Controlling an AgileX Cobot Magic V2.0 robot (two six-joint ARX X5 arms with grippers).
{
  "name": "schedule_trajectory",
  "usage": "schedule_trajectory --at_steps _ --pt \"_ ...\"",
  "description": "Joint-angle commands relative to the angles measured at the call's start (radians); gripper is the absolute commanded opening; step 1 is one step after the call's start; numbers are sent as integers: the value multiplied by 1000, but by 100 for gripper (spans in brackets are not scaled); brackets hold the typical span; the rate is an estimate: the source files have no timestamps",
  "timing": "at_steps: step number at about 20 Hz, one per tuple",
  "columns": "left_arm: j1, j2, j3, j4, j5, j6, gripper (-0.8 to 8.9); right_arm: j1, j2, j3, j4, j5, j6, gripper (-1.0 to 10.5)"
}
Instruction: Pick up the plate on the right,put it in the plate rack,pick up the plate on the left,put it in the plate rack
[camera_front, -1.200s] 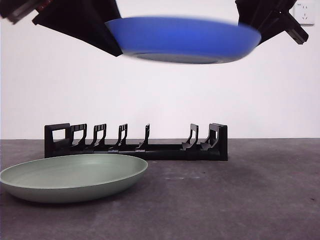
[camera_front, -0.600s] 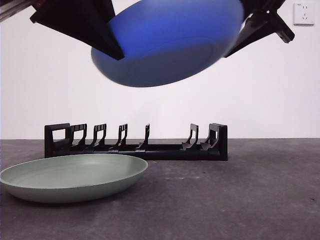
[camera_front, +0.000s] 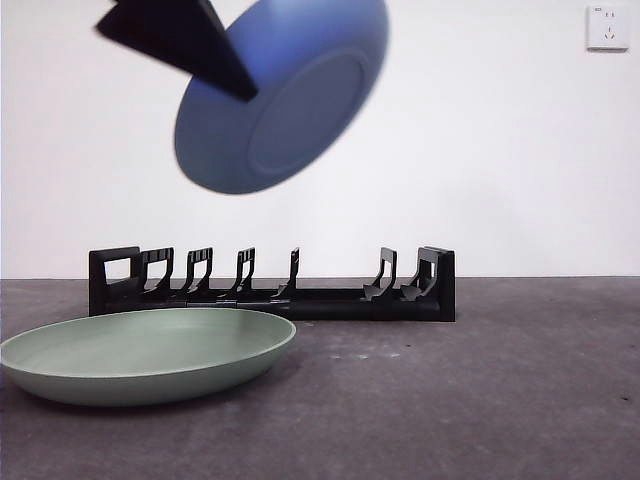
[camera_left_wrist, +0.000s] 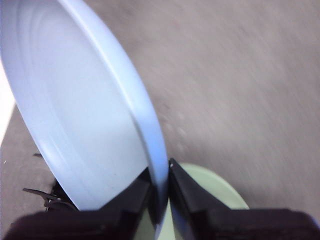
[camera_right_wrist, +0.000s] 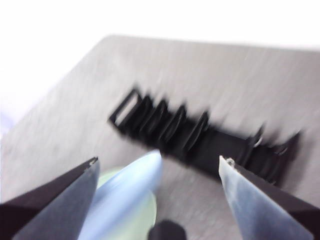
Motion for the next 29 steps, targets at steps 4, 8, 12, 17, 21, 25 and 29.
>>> schedule_trajectory --at_steps 4,8,12,17,21,25,29 --pt "247 -1 1 310 208 -416 -8 0 -73 -3 -141 11 -22 409" --pt "373 11 1 397 278 -529 -8 1 -76 -3 -253 10 -66 408" --pt "470 53 1 457 366 -572 -8 2 -75 -4 -303 10 -84 406" --pt "569 185 1 529 445 -582 -8 2 -75 -4 -371 10 -110 406" --pt "599 282 1 597 444 -581 -8 2 -75 -5 -406 10 -113 406" --pt "623 352 1 623 444 -573 -8 2 -75 -5 -440 11 -135 406" --pt "631 414 1 623 443 -538 -8 2 -75 -6 -451 10 -137 406"
